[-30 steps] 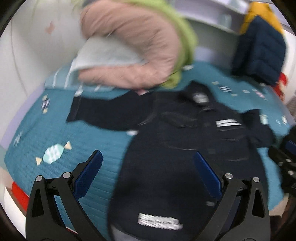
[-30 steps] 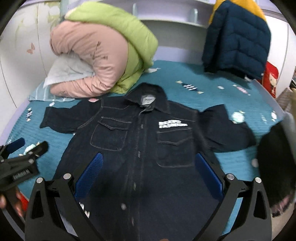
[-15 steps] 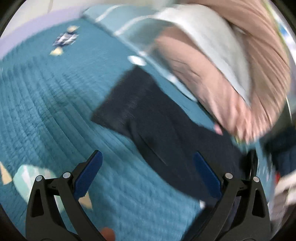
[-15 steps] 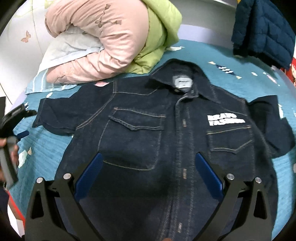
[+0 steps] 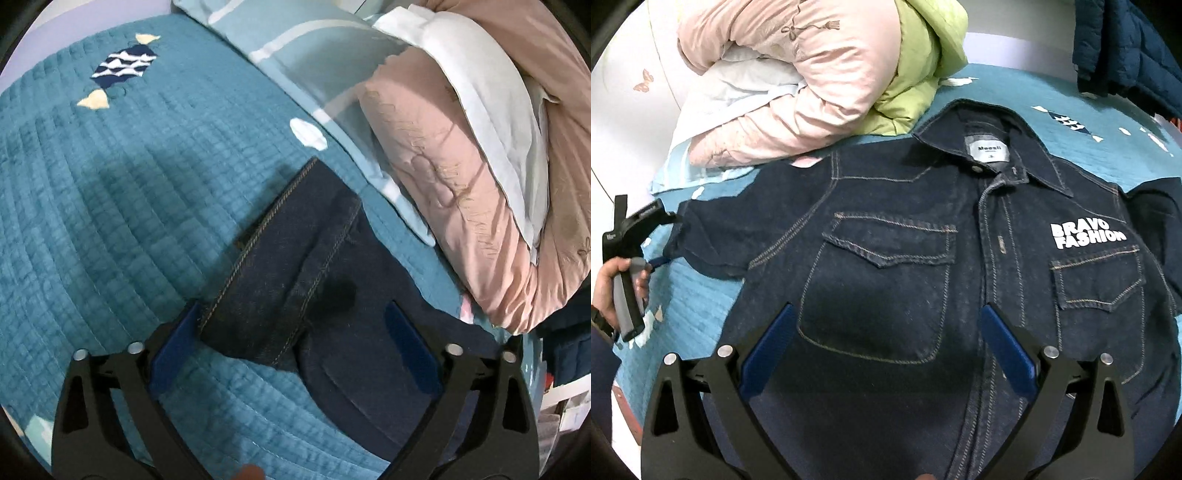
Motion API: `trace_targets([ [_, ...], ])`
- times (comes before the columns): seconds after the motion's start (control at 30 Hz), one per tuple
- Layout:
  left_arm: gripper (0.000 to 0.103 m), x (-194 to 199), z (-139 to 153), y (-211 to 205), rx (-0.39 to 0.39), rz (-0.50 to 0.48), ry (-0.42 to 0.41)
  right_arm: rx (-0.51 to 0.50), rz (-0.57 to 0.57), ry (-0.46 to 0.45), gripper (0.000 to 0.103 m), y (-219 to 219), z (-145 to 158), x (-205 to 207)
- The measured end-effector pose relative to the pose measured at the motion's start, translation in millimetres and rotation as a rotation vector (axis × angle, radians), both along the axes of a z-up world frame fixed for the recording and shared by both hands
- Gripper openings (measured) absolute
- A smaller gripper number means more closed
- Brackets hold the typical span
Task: Fold large clothes
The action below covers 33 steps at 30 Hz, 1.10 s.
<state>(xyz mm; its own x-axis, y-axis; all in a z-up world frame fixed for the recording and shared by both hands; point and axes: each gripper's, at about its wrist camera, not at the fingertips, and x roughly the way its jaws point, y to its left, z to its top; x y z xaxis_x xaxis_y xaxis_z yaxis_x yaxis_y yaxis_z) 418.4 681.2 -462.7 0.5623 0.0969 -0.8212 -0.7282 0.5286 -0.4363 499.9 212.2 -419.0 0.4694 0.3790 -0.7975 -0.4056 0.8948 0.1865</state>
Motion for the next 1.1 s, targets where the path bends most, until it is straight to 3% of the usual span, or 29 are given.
trace_targets([
  [0.07,0.071,-1.6,0.8,-4.0,-0.007,-0.016,-0.010,0.014,0.001,0.002,0.096,3.6,0.3,3.1],
  [0.17,0.037,-2.4,5.0,-13.9,0.009,-0.052,0.001,0.045,0.013,0.002,0.096,11.9,1.7,8.2],
  [0.23,0.032,-9.7,14.1,-19.5,0.007,-0.079,-0.046,0.077,0.025,0.003,0.095,17.4,2.2,12.5],
  [0.3,0.029,-11.2,26.7,-22.8,0.036,-0.103,-0.088,0.108,0.034,0.012,0.075,24.9,1.2,17.7],
  [0.37,0.027,-21.8,51.8,-32.4,0.067,-0.125,-0.151,0.131,0.057,0.040,0.039,37.6,-2.3,26.4],
  [0.43,0.022,-38.2,84.3,-46.4,0.103,-0.144,-0.229,0.174,0.093,0.084,0.016,53.1,-9.0,37.1],
  [0.57,0.015,-58.0,139.2,-78.3,0.191,-0.209,-0.320,0.245,0.151,0.191,0.006,87.1,-24.5,52.8],
  [0.67,0.014,-51.6,173.6,-111.2,0.260,-0.285,-0.380,0.234,0.176,0.285,0.006,113.8,-43.1,56.8],
  [0.73,0.014,-39.9,185.1,-137.3,0.317,-0.344,-0.365,0.198,0.132,0.340,0.002,120.0,-66.2,62.8],
  [0.8,0.015,-28.4,184.2,-150.1,0.349,-0.354,-0.328,0.262,0.121,0.371,0.002,113.2,-66.0,66.8],
  [0.9,0.018,-18.6,165.2,-142.8,0.315,-0.309,-0.258,0.295,0.138,0.347,0.006,96.7,-47.7,62.3],
  [0.97,0.035,-21.0,141.7,-126.9,0.317,-0.232,-0.184,0.319,0.149,0.331,0.009,79.3,-35.5,58.4],
  [1.1,0.045,-23.6,90.2,-87.8,0.242,-0.160,-0.061,0.316,0.128,0.286,0.009,36.3,-19.8,51.1],
])
